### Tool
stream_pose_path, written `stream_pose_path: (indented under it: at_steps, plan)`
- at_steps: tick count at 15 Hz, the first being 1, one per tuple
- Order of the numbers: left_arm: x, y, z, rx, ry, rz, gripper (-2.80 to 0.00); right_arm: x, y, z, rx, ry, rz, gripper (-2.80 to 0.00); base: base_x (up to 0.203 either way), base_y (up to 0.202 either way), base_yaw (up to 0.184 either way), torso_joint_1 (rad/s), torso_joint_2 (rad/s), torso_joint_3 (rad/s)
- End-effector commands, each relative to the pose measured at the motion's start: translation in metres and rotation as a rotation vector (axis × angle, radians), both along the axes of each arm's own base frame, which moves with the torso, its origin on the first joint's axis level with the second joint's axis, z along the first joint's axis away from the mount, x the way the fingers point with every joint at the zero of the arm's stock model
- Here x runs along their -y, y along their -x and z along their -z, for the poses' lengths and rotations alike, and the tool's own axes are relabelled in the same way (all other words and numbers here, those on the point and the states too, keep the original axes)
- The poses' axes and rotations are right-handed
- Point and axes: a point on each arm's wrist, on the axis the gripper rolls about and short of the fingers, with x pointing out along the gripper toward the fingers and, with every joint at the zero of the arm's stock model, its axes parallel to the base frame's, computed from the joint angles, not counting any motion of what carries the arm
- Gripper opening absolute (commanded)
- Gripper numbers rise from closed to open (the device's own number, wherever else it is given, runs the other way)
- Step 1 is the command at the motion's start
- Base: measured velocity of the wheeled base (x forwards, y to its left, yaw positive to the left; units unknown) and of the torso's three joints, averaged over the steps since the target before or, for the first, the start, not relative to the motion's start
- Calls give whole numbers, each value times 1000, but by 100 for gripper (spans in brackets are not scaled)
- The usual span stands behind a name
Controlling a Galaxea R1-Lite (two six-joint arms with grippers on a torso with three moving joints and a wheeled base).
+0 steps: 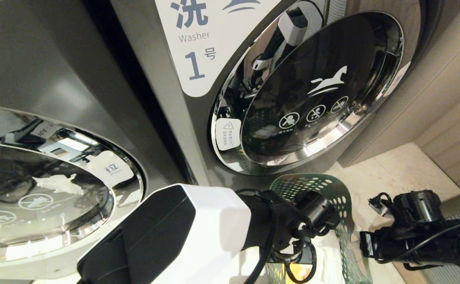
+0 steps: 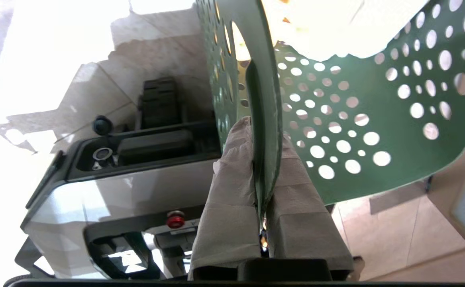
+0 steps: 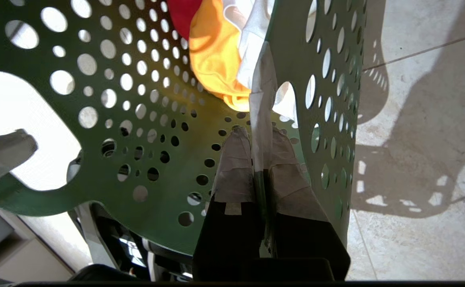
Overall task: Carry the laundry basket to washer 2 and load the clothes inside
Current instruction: Pick up the clothes basket and put it beside the washing machine
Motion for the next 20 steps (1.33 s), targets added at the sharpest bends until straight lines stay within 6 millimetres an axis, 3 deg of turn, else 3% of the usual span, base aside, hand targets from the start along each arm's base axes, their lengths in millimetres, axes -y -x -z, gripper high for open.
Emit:
stream_pose_path:
  at_steps: [1, 5, 6, 8, 11, 17, 20]
  plan:
    - [-4, -6, 3, -4, -12, -20, -280, -4, -15, 13, -25, -1, -12, -280, 0, 0, 0, 0, 0, 0]
    - [-9, -17, 13, -2, -59, 4, -280, -11, -30, 25, -42, 1, -33, -280, 0, 0, 0, 0, 0, 0]
    - [-11, -20, 19, 9, -89, 16, 0, -12, -34, 27, -41, 1, -35, -280, 0, 0, 0, 0, 0, 0]
    - [-14, -26, 30, 49, -156, 26, 0, -13, -41, 29, -37, 1, -36, -280, 0, 0, 0, 0, 0, 0]
    - [-18, -32, 27, 54, -160, 23, 0, -13, -54, 35, -31, 7, -33, -280, 0, 0, 0, 0, 0, 0]
    - [-39, -47, -8, 76, -128, -43, 0, -15, -76, 51, 6, 71, -109, -280, 0, 0, 0, 0, 0, 0]
    - [-49, -56, -25, 96, -102, -78, 0, -13, -88, 61, 33, 208, -126, -280, 0, 0, 0, 0, 0, 0]
